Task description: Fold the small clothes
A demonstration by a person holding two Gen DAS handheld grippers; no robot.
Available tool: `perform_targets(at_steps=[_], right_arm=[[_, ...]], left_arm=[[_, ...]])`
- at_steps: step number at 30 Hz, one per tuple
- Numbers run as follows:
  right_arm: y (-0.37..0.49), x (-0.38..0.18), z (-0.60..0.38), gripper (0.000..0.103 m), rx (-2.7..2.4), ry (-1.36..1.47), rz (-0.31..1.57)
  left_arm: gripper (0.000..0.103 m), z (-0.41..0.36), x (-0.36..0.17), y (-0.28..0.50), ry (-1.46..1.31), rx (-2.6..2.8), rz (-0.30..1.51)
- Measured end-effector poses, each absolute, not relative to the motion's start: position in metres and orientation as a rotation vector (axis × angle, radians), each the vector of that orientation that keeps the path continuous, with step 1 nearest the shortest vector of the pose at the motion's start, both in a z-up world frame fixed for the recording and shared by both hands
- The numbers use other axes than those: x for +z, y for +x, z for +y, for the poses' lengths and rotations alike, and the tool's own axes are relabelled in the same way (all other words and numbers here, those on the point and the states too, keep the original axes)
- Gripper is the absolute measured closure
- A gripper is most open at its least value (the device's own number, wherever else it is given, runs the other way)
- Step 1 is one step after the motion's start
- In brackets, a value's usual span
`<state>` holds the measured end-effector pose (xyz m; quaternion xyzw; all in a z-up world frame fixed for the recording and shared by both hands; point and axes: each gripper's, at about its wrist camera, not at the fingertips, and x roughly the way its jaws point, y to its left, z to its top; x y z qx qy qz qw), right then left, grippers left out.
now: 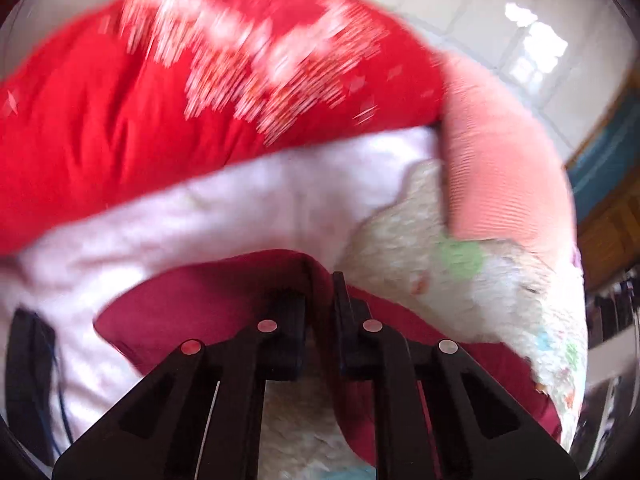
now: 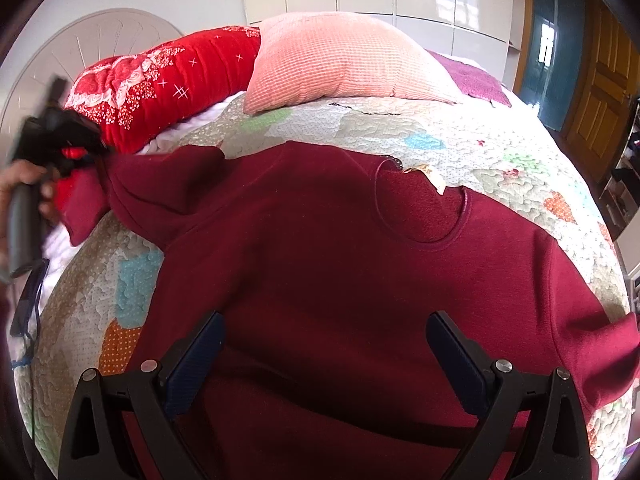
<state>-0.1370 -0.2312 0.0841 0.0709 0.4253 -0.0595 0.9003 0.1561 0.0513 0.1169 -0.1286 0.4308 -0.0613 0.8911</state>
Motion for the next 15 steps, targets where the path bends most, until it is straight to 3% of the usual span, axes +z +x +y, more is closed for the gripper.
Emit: perform_targets(at_steps=[4, 7, 15], right_arm=[[-0.145, 0.093, -0.247, 0.003, -0.165, 0.174, 0.856], [-0.156, 0.103, -0.268, 0.003, -0.218, 0.212, 0.835], [-0.191, 0.111, -0.337, 0.003, -0.401, 0.275, 0.822]], left_arm=[[0.094, -0.001, 0.185, 0.092, -0.132, -0.346, 0.714], [0.094, -0.052, 0.192, 0.037, 0.007, -0.519, 0.655], [0.093, -0.149, 0.072, -0.044, 0.200, -0.723, 0.865]])
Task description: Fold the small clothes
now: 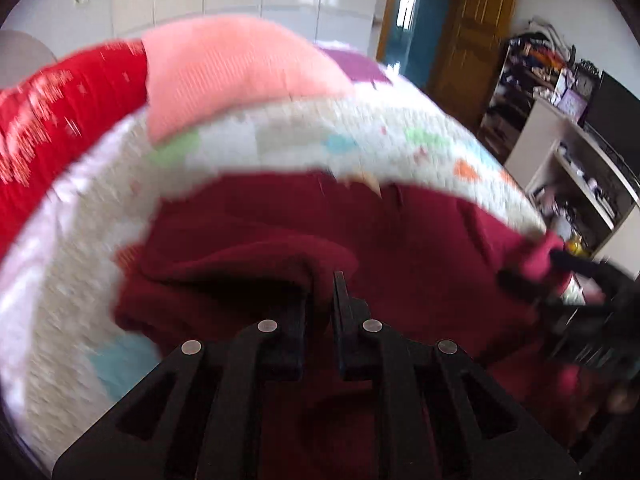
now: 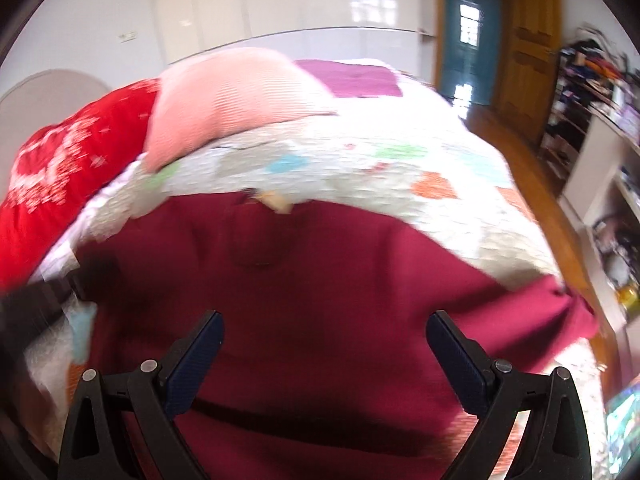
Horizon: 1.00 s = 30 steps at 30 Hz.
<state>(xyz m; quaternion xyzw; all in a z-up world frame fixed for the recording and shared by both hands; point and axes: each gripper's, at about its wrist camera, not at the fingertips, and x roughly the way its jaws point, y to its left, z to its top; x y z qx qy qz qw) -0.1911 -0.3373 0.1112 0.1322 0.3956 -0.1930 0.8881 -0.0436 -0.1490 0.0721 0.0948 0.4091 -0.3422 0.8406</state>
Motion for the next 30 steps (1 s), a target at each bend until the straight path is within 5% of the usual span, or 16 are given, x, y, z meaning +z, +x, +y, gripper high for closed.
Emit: perform_targets(at_steps=[10, 13, 16, 22, 26, 30], right_arm=[[-0.185, 0.122, -0.333, 0.003, -0.297, 0.278, 0.782], [-0.166, 0.129, -0.307, 0.003, -0.189, 0.256, 0.780], [-0.140, 0.137, -0.269, 0.006, -0.053, 0.221, 0.771], [-0.066, 0.118, -0.183, 0.027, 0.062, -0.013, 0.876], [-0.023, 0.078, -0.166, 0.071, 0.065, -0.096, 1.011], [-0.037, 0.087, -0.176, 0.102, 0.092, -0.081, 0.949]], left_arm=[[0.084, -0.099, 0.085, -0.075, 0.272, -0.744, 0.839], [0.067, -0.061, 0.086, -0.062, 0.235, -0.623, 0.828], [0.066, -0.032, 0.078, -0.042, 0.199, -0.477, 0.832], [0.066, -0.014, 0.060, -0.011, 0.152, -0.355, 0.870], [0.066, -0.017, 0.052, -0.005, 0.112, -0.362, 0.890], [0.066, -0.022, 0.053, -0.006, 0.145, -0.374, 0.881]])
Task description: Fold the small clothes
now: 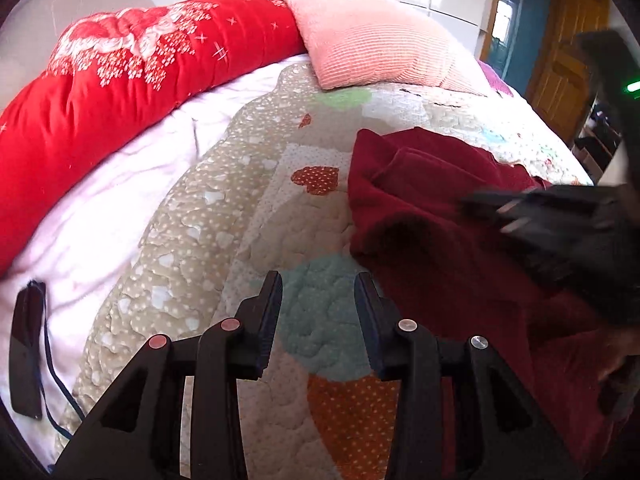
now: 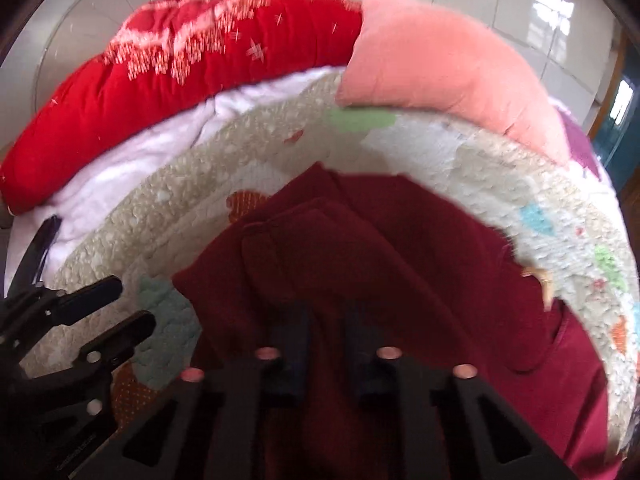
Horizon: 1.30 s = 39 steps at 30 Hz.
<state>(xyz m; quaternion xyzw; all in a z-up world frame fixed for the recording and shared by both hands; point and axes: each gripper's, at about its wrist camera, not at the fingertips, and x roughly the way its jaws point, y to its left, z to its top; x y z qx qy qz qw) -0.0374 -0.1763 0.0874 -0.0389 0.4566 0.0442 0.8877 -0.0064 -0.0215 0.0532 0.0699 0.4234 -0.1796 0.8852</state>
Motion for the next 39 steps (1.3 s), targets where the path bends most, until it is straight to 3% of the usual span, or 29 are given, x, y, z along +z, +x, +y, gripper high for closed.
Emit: perform_targets(at_steps=[3, 8, 10, 11, 12, 13, 24, 25, 26, 27, 28, 29, 35, 39], right_arm=[[-0.075, 0.126, -0.207, 0.102, 0.027, -0.037, 0.818], [-0.097, 0.141, -0.235, 0.098, 0.045, 0.019, 0.807], [-0.094, 0.134, -0.221, 0.082, 0.106, 0.010, 0.834], [-0.093, 0.131, -0.213, 0.061, 0.132, -0.005, 0.843], [-0.090, 0.127, -0.200, 0.046, 0.165, -0.026, 0.849], [-0.085, 0.124, -0.192, 0.046, 0.185, -0.039, 0.852], [-0.015, 0.070, -0.146, 0.047, 0.201, -0.093, 1.023], [-0.015, 0.066, -0.143, 0.051, 0.195, -0.119, 1.019], [-0.016, 0.064, -0.140, 0.076, 0.191, -0.144, 1.012], [-0.017, 0.063, -0.140, 0.090, 0.174, -0.164, 1.002], [-0.020, 0.066, -0.144, 0.091, 0.159, -0.157, 0.991], [-0.022, 0.070, -0.150, 0.098, 0.169, -0.126, 0.981], [-0.093, 0.144, -0.247, 0.098, 0.090, 0.111, 0.768], [-0.150, 0.152, -0.320, 0.098, -0.072, 0.174, 0.761]], left_arm=[[0.066, -0.021, 0.054, -0.004, 0.141, -0.370, 0.879], [0.066, -0.025, 0.050, -0.001, 0.135, -0.366, 0.892], [0.066, -0.026, 0.049, -0.002, 0.138, -0.362, 0.897], [0.066, -0.026, 0.050, -0.003, 0.137, -0.363, 0.896], [0.066, -0.026, 0.051, -0.004, 0.137, -0.366, 0.895], [0.066, -0.025, 0.052, -0.004, 0.138, -0.370, 0.892], [0.066, -0.013, 0.048, 0.005, 0.083, -0.361, 0.930], [0.066, -0.013, 0.047, 0.005, 0.083, -0.361, 0.932], [0.066, -0.014, 0.047, 0.006, 0.082, -0.361, 0.935], [0.066, -0.014, 0.046, 0.006, 0.082, -0.361, 0.940], [0.066, -0.015, 0.047, 0.005, 0.082, -0.361, 0.940], [0.066, -0.015, 0.048, 0.004, 0.083, -0.362, 0.936], [0.066, -0.019, 0.057, -0.001, 0.080, -0.377, 0.907], [0.066, -0.027, 0.058, -0.001, 0.099, -0.383, 0.901]])
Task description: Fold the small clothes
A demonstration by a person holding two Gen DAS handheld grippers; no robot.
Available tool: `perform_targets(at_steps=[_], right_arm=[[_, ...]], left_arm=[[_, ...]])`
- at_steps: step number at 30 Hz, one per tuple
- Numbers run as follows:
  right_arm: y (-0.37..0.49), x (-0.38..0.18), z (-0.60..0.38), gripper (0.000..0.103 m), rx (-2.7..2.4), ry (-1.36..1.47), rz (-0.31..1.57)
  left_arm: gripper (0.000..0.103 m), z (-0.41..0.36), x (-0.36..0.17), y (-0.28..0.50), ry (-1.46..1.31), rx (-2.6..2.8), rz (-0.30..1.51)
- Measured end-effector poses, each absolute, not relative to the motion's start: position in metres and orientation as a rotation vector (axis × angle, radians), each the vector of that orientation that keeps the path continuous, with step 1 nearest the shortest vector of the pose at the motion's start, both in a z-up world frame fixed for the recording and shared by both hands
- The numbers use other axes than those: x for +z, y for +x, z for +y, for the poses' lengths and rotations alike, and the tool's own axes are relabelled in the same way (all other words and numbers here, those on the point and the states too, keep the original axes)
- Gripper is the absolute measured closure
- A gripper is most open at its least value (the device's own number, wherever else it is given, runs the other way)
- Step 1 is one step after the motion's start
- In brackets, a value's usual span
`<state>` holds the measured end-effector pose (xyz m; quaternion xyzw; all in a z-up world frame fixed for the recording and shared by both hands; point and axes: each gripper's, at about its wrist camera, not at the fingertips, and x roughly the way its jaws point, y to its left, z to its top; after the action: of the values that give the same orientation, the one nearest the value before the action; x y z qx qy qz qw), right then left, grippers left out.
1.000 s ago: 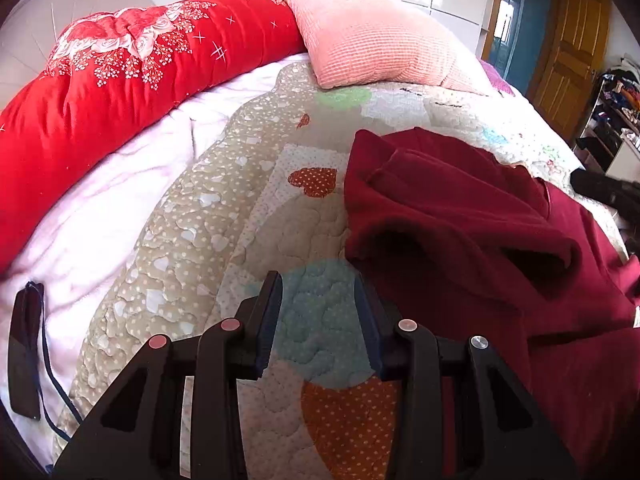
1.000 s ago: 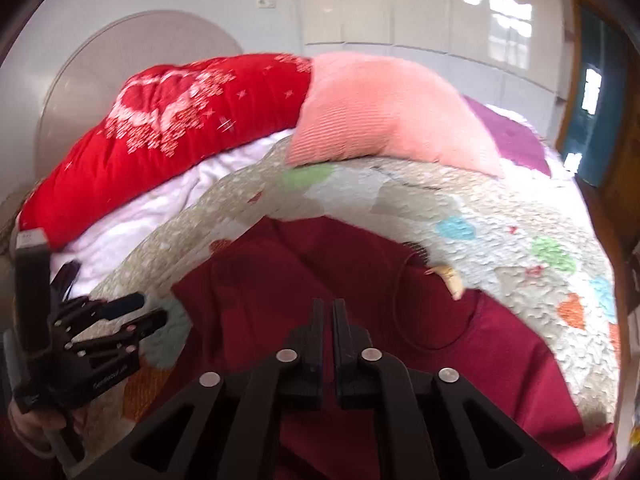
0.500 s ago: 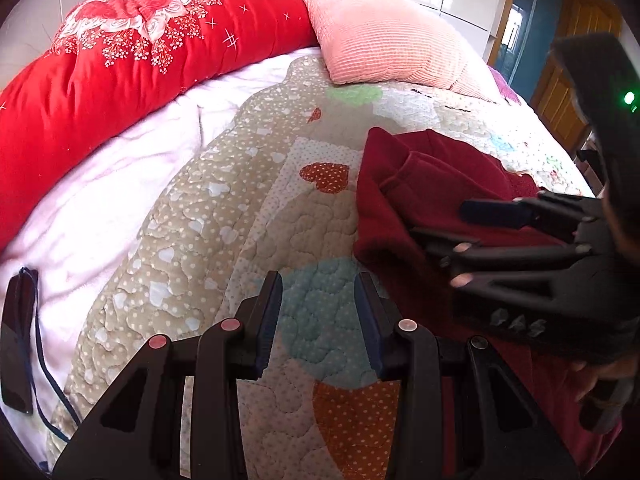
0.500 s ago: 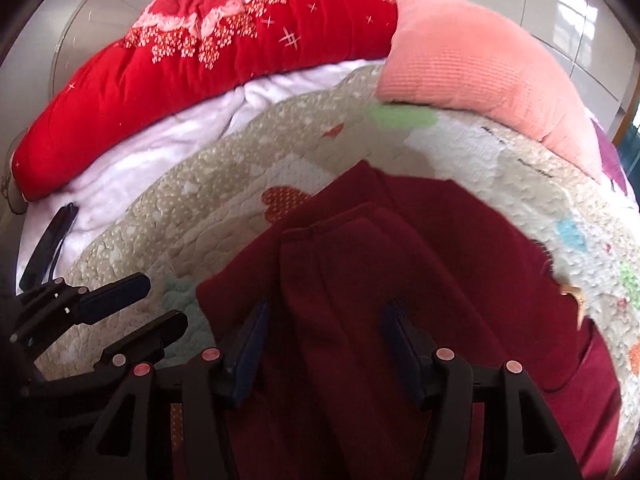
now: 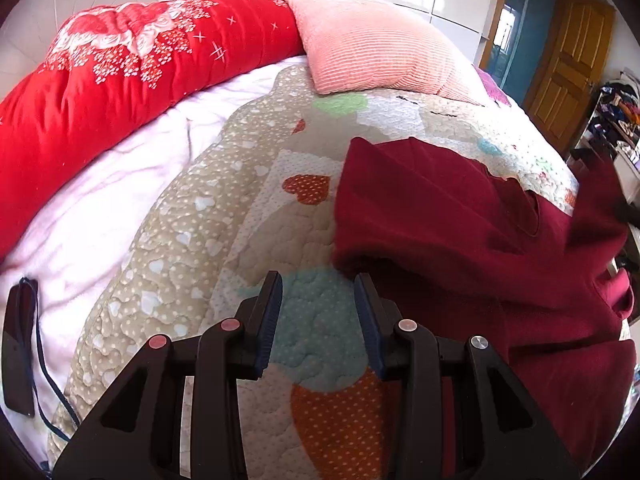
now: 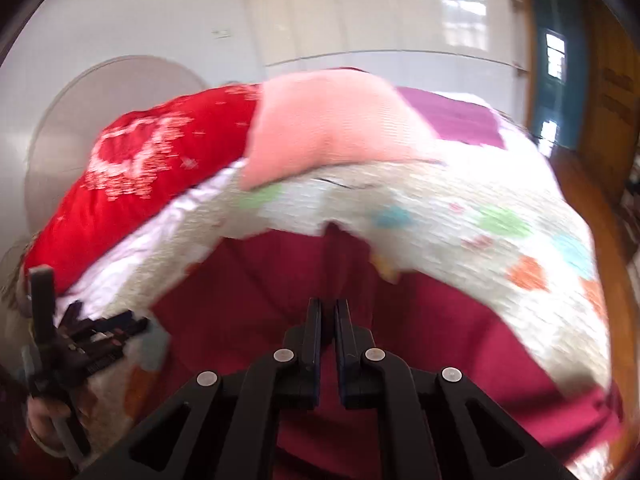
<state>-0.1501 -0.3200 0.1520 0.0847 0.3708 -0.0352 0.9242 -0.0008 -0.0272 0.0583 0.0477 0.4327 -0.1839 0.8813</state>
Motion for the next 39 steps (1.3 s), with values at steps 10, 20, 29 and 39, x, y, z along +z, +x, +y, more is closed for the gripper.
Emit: perform_targets(at_steps=[10, 20, 29, 39], right_arm=[[-0.210, 0.135, -0.329, 0.054, 0.019, 0.071, 0.896], [-0.152, 0.155, -0.277, 0.035, 0.248, 0.114, 0.758], [-0.092, 0.067, -0.276, 0.072, 0.212, -0.009, 1.027], [-0.074, 0.045, -0.279, 0.085, 0.232, -0.047, 1.036]], left_arm=[[0.066, -0.035, 0.053, 0.005, 0.136, -0.374, 0.912], [0.066, -0.050, 0.040, 0.017, 0.192, -0.384, 0.938], [0.066, -0.052, 0.031, 0.029, 0.187, -0.395, 0.957], [0.066, -0.052, 0.027, 0.033, 0.169, -0.397, 0.963]])
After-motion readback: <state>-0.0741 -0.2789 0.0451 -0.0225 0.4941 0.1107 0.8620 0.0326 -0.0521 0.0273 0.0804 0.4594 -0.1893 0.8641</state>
